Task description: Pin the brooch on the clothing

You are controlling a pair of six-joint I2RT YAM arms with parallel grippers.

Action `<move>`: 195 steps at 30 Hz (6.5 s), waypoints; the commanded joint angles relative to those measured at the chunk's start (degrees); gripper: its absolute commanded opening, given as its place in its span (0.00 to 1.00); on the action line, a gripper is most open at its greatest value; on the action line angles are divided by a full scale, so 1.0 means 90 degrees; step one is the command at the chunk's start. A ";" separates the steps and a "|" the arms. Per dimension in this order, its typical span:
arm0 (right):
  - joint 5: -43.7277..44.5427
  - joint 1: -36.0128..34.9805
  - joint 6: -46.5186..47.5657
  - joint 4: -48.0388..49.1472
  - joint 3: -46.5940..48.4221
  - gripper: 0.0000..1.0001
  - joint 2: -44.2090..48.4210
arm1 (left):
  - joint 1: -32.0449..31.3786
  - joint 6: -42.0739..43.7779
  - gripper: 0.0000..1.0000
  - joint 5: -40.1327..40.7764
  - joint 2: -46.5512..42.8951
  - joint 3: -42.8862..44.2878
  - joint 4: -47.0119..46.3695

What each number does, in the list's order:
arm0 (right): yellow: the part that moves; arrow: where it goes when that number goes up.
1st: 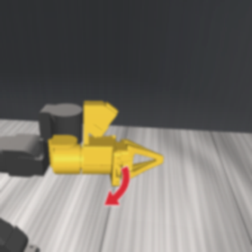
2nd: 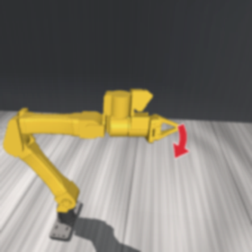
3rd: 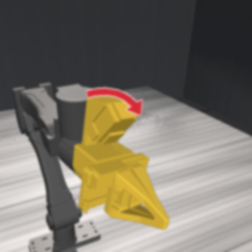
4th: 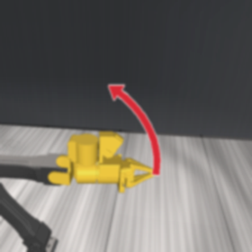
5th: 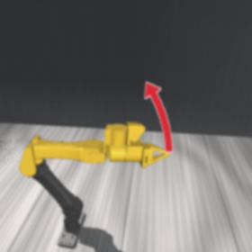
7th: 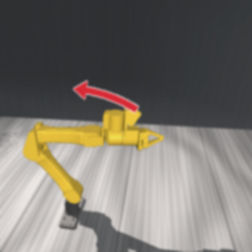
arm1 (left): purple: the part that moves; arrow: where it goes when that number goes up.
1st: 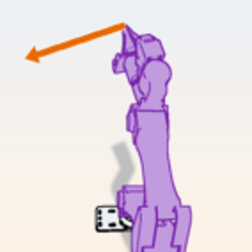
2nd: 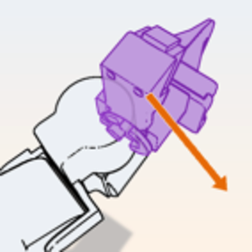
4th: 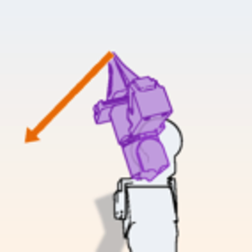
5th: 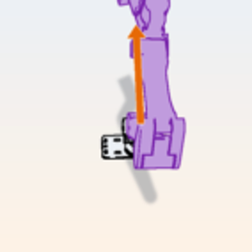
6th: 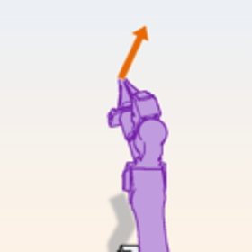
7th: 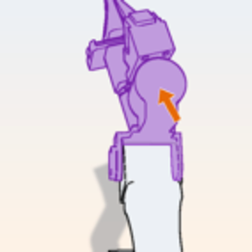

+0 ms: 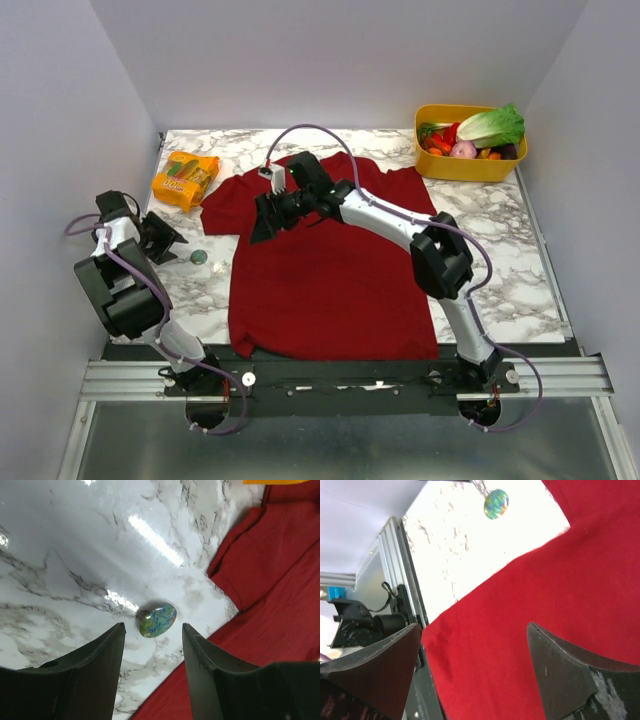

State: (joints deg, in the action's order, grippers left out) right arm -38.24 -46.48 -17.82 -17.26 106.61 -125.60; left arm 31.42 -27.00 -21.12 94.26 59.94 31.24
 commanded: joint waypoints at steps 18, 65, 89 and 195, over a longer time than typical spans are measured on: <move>-0.0654 -0.0607 -0.0939 0.0667 0.1865 0.69 -0.1679 | -0.0795 0.0647 0.52 0.0335 0.1744 0.0732 0.0786; 0.0167 -0.0939 -0.2746 0.0882 0.3253 0.66 -0.3622 | -0.1343 0.0696 0.45 -0.0270 0.1089 -0.0137 0.0571; 0.0284 -0.0480 -0.2179 0.1087 0.2354 0.67 -0.2675 | -0.1343 0.0959 0.02 -0.0231 0.0953 -0.0176 0.0659; 0.4925 0.0742 -0.0051 -0.1861 -0.3203 0.06 0.2062 | -0.7622 0.1097 0.81 0.3633 -0.2290 0.1758 0.1069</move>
State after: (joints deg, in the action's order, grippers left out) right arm -13.76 -35.27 -22.20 -29.04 76.64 -107.02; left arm -37.15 -14.92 3.75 74.89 77.34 41.56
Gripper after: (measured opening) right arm 0.064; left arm 0.815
